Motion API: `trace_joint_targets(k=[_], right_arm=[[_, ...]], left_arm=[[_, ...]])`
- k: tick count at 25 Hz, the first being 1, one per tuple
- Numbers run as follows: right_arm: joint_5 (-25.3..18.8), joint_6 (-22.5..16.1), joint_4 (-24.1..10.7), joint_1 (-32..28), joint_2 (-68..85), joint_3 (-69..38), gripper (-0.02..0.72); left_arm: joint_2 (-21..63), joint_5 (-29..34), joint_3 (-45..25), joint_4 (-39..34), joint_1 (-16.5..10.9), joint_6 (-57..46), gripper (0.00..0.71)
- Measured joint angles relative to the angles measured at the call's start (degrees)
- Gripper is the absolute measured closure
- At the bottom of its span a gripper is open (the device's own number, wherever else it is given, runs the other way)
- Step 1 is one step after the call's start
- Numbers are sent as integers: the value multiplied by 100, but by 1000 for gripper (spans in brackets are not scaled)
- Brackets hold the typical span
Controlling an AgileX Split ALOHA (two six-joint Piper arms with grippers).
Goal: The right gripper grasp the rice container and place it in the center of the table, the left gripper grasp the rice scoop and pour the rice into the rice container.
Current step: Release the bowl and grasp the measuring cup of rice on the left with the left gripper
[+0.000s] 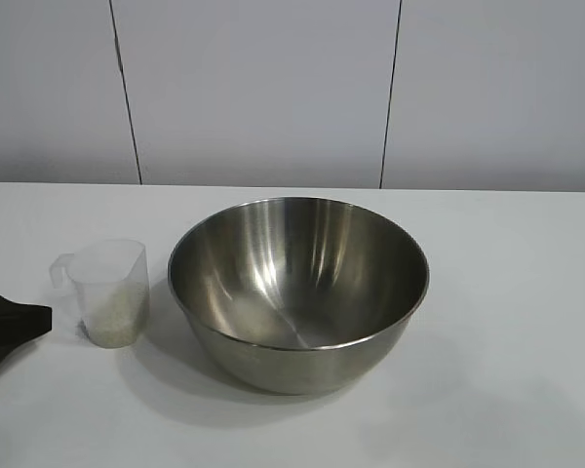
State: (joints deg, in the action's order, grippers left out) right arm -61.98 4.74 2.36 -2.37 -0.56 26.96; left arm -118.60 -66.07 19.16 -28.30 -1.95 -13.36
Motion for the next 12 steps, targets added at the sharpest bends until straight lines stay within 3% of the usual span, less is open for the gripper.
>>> trace_joint_targets(k=[12], right_arm=[[0,0,0,0,0,0,188]], left_arm=[[0,7,327,-171,0,221,264]])
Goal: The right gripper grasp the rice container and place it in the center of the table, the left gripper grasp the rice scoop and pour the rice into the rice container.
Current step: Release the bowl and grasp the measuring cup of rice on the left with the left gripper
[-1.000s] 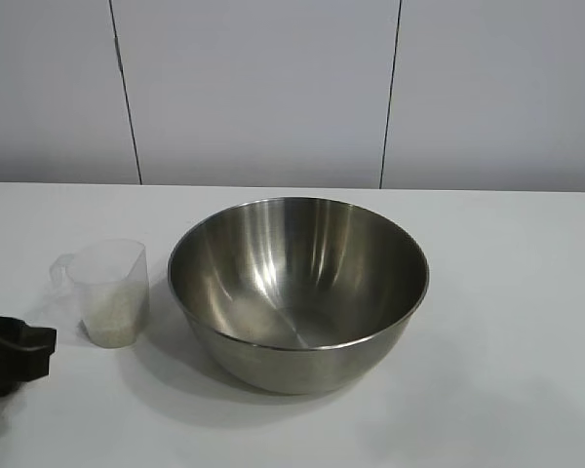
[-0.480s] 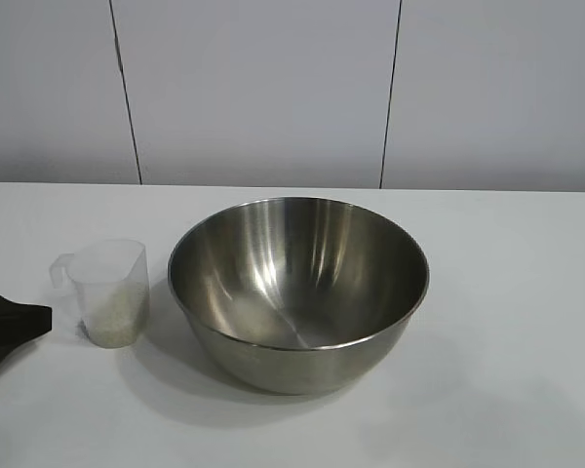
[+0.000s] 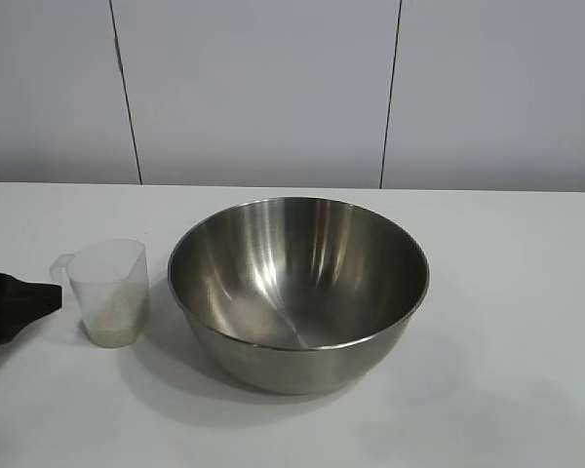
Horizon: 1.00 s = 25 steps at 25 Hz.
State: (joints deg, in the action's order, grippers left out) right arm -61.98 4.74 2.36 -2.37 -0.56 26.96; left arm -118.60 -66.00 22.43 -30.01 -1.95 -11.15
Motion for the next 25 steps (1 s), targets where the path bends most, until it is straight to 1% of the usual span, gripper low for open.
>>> trace_joint_targets(k=[6,8,18,25], right_arm=[[0,0,0,0,0,0,188],[4,0,0,0,0,0,188],[-1,0,0,0,0,0,188],[-1,0,0,0,0,0,188]], left_arm=[[0,0,40,-198,0,838,263],[0,0,40,-204,0,920,263],[0,0,302,-204,0,475,263],[0,0,307,-217,0,426,264]])
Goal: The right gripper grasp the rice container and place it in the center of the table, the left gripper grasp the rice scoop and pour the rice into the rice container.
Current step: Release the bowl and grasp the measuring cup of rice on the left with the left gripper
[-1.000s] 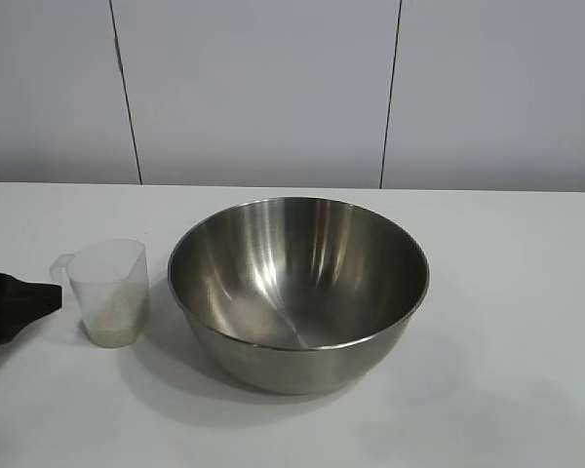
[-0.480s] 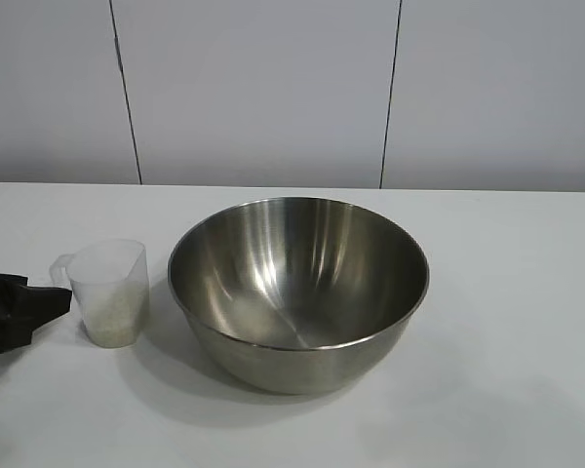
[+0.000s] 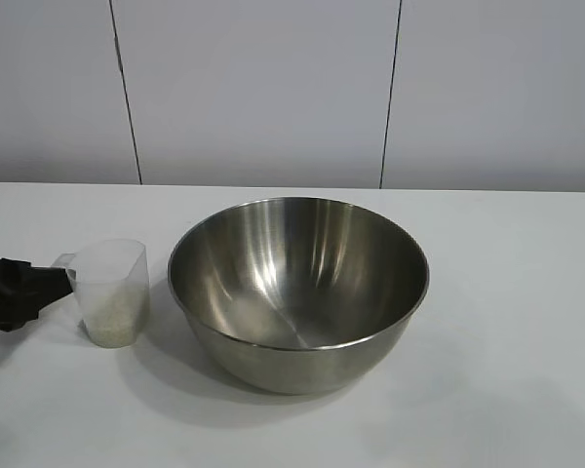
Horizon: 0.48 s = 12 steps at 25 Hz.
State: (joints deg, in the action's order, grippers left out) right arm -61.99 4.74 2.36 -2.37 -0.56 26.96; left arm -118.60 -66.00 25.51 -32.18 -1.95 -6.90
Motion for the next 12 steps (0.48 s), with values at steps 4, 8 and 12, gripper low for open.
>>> trace_joint_targets(k=[4,8,12], right_arm=[[0,0,0,0,0,0,188],[0,0,0,0,0,0,188],[0,0,0,0,0,0,188]], left_arm=[[-11,0,0,-148,0,-35,449],[-11,0,0,-263,0,-28,666],[-11,11,0,-264,0,-28,696]])
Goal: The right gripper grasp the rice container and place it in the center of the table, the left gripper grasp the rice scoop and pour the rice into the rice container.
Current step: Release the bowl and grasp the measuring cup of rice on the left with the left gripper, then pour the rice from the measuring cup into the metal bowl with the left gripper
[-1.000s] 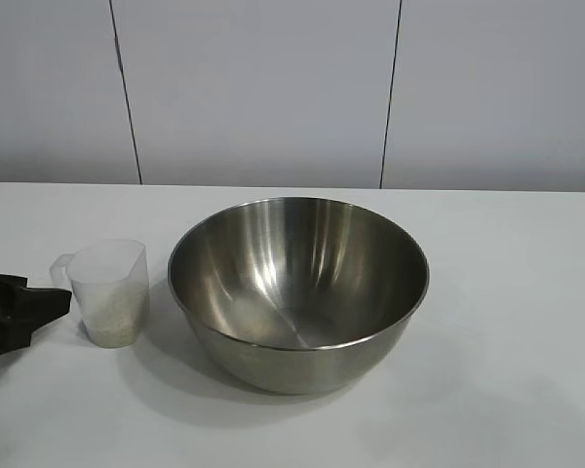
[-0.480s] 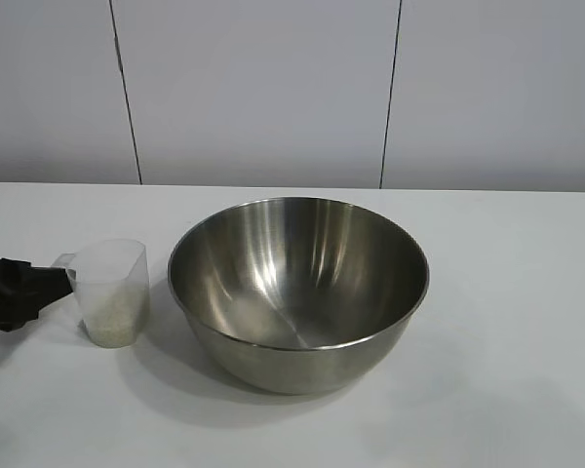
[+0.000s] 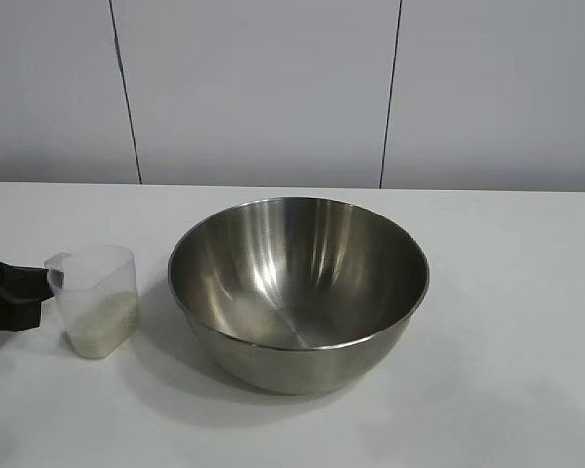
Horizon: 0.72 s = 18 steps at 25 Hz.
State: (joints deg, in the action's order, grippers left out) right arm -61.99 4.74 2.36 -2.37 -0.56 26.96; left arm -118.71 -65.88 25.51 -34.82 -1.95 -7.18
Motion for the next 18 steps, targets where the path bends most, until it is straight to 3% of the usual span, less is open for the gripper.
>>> trace_joint_targets(k=[10,15,18], right_arm=[[0,-2,0,0,0,0,188],[0,-2,0,0,0,0,188],[0,-2,0,0,0,0,188]], left_arm=[[107,33,0,-5,0,-161,701],[1107,191,83,-71,0,-228,701],[1951,824,278,-169,162,-352,701]])
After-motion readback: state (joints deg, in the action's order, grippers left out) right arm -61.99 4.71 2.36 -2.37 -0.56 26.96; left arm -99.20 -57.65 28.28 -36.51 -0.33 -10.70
